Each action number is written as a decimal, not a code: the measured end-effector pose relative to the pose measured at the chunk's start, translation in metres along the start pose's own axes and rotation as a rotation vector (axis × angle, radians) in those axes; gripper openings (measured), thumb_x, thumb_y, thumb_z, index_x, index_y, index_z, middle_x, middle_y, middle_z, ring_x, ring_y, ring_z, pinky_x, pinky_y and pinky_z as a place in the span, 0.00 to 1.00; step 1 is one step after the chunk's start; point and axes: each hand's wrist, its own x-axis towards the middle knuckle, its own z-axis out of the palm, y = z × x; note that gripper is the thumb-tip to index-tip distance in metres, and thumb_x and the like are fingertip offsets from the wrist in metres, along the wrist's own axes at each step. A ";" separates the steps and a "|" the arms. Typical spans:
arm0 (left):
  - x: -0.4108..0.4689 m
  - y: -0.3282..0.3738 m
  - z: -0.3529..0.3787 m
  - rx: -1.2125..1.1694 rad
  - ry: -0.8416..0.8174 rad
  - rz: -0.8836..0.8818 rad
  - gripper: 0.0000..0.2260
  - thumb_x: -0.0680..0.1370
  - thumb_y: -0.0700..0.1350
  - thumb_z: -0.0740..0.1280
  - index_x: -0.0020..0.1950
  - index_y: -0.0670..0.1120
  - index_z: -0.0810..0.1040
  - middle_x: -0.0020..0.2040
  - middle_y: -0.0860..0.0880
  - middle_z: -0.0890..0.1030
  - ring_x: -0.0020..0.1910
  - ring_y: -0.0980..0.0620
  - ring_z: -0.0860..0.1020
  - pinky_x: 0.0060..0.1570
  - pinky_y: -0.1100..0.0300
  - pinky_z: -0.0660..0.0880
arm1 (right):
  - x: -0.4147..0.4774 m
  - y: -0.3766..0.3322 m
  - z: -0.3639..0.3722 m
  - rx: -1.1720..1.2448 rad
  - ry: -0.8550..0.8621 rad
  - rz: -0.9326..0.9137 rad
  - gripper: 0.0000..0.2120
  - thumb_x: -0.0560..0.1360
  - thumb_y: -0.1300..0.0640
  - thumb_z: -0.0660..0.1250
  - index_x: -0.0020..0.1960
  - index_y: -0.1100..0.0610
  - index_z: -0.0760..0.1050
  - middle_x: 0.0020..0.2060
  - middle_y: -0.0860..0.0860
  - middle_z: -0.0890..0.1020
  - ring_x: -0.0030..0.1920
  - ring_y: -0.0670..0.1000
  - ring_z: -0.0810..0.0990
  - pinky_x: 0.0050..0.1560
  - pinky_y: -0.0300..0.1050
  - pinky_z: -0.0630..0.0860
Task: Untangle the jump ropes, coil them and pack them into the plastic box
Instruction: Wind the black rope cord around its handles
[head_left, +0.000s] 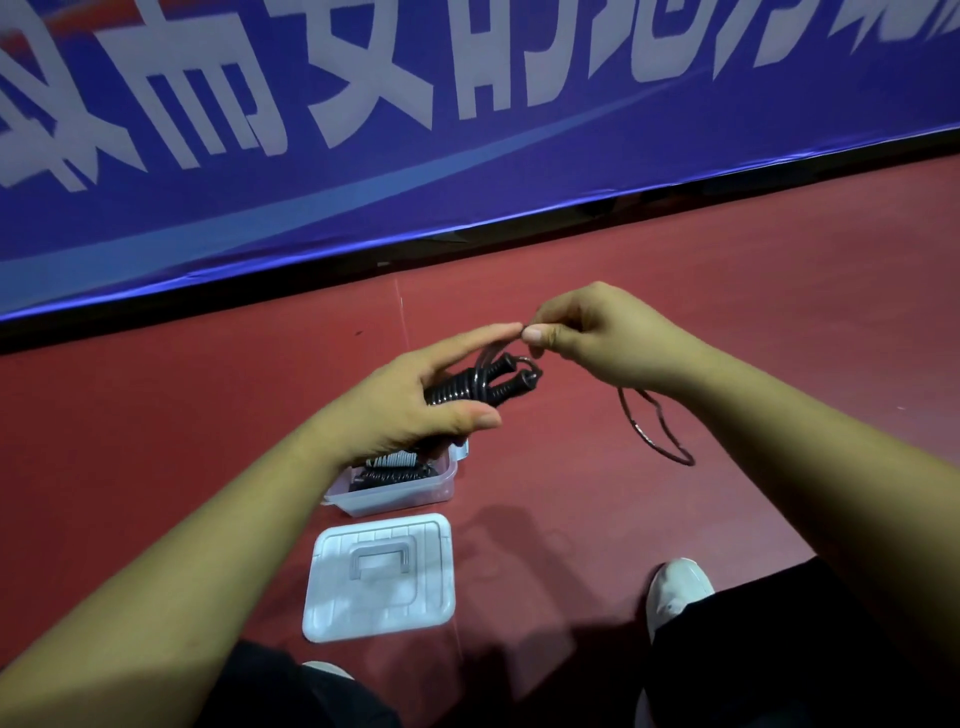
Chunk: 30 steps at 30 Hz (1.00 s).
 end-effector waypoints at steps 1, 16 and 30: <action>0.001 0.001 0.000 0.120 0.011 0.001 0.30 0.69 0.58 0.73 0.69 0.71 0.68 0.60 0.59 0.81 0.55 0.39 0.81 0.54 0.50 0.79 | 0.000 0.003 -0.002 -0.010 0.012 0.015 0.12 0.79 0.48 0.66 0.40 0.53 0.81 0.31 0.51 0.76 0.32 0.47 0.71 0.36 0.43 0.67; 0.008 -0.008 0.004 -0.086 0.450 0.020 0.11 0.70 0.55 0.73 0.50 0.54 0.78 0.32 0.45 0.78 0.25 0.48 0.73 0.26 0.59 0.71 | -0.007 -0.005 0.028 0.141 -0.252 0.059 0.11 0.83 0.57 0.59 0.51 0.60 0.79 0.29 0.53 0.74 0.27 0.50 0.74 0.33 0.43 0.73; 0.012 -0.019 -0.008 0.625 0.516 -0.092 0.14 0.73 0.58 0.73 0.51 0.57 0.70 0.38 0.56 0.79 0.38 0.50 0.78 0.38 0.52 0.74 | -0.007 -0.015 0.024 0.002 -0.268 -0.009 0.09 0.79 0.60 0.64 0.47 0.62 0.81 0.26 0.50 0.78 0.25 0.47 0.77 0.32 0.40 0.76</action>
